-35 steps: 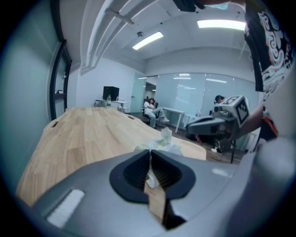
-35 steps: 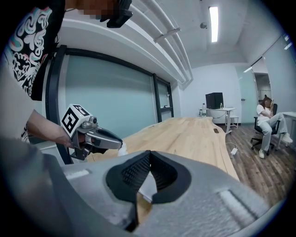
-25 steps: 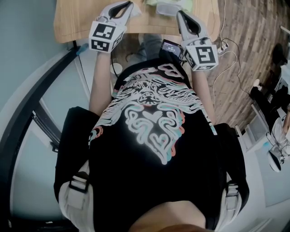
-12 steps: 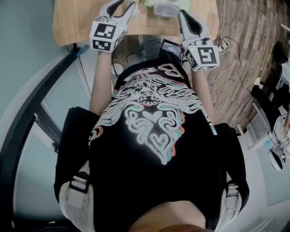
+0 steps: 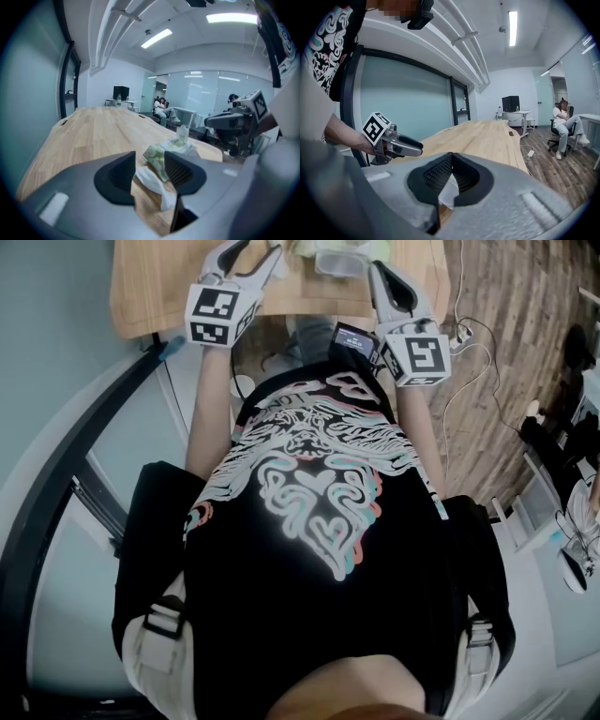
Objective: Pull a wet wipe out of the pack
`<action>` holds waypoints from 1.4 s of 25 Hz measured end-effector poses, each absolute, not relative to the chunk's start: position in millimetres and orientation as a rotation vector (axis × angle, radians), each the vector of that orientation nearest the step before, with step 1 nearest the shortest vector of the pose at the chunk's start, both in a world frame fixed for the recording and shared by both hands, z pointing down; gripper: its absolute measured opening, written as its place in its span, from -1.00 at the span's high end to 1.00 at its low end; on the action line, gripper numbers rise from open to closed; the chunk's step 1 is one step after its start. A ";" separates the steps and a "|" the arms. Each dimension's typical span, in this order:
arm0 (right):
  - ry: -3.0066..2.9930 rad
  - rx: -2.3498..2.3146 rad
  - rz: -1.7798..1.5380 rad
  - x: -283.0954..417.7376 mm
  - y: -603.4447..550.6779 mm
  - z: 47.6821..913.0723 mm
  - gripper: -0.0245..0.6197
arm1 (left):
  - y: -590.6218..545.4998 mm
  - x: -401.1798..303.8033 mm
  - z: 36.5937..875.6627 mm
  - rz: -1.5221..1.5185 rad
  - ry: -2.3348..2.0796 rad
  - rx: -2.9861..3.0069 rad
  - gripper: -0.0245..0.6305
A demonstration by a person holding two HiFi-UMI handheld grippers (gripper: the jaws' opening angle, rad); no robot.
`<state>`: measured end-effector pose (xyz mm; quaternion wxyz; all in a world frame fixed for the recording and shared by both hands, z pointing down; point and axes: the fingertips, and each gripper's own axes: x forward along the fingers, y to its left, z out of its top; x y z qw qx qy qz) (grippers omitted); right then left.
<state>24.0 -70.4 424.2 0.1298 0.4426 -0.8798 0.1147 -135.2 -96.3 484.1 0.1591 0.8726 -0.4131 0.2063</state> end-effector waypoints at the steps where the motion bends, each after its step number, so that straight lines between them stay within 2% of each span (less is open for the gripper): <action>1: -2.555 1.291 0.329 25.0 -70.1 423.7 0.92 | -95.8 -134.1 483.3 0.588 -1.176 2.496 0.44; 14: -2.537 1.371 0.257 35.6 -59.0 405.4 0.92 | -84.5 -118.9 449.8 0.580 -1.189 2.606 0.48; 19: -2.530 1.429 0.218 43.2 -53.6 390.6 0.92 | -80.2 -112.6 427.9 0.556 -1.215 2.673 0.65; 22: -2.522 1.480 0.204 48.6 -51.6 382.4 0.92 | -79.2 -111.2 416.8 0.566 -1.260 2.698 0.96; 35: -2.480 1.587 0.115 53.8 -36.4 348.0 0.93 | -66.6 -82.4 363.5 0.429 -1.204 2.732 0.96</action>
